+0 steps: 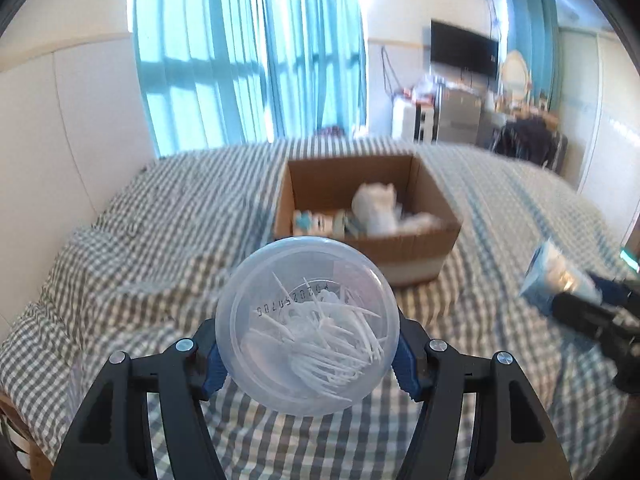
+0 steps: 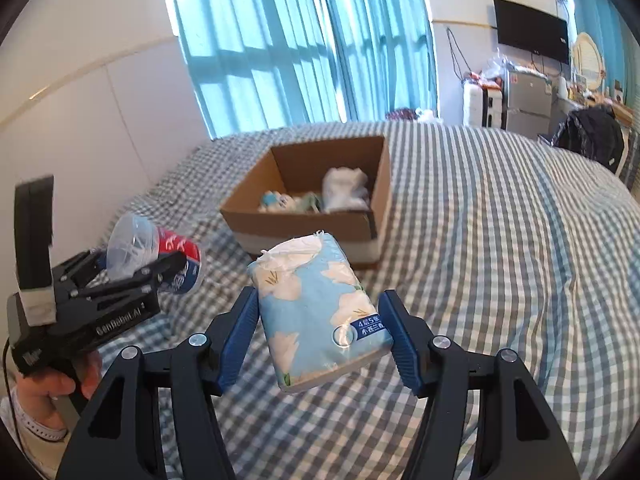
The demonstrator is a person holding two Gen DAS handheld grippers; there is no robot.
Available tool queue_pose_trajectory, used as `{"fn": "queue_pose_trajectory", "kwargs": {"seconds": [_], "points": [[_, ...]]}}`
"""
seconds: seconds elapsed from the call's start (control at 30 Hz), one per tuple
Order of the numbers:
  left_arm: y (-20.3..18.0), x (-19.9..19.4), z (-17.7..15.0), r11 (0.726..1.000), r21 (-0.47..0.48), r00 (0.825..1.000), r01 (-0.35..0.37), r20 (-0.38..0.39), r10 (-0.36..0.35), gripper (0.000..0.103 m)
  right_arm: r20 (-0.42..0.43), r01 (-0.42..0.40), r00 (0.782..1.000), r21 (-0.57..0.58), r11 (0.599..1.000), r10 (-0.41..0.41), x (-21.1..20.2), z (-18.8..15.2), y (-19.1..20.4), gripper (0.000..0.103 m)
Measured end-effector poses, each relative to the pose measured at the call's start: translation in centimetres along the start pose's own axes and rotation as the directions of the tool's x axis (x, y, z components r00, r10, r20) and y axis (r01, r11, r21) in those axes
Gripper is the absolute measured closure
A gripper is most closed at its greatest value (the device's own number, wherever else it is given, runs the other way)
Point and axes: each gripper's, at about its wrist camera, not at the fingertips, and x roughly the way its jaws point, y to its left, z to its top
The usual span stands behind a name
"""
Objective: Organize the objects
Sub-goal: 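Carry tub and tissue pack into the box and release both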
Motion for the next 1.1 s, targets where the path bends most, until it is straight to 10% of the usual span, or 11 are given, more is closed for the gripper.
{"fn": "queue_pose_trajectory", "kwargs": {"seconds": [0.6,1.1], "points": [[0.3,1.7,10.9,1.0,0.015,0.989,0.02,0.148,-0.022,0.036,0.168,-0.018,0.985,-0.157,0.987,0.045,1.9,13.0,3.3,0.041],[0.1,18.1,11.8,0.998,0.034,0.998,0.055,0.023,-0.056,0.036,0.035,-0.019,0.999,-0.076,0.997,0.021,20.6,17.7,-1.2,0.041]]}}
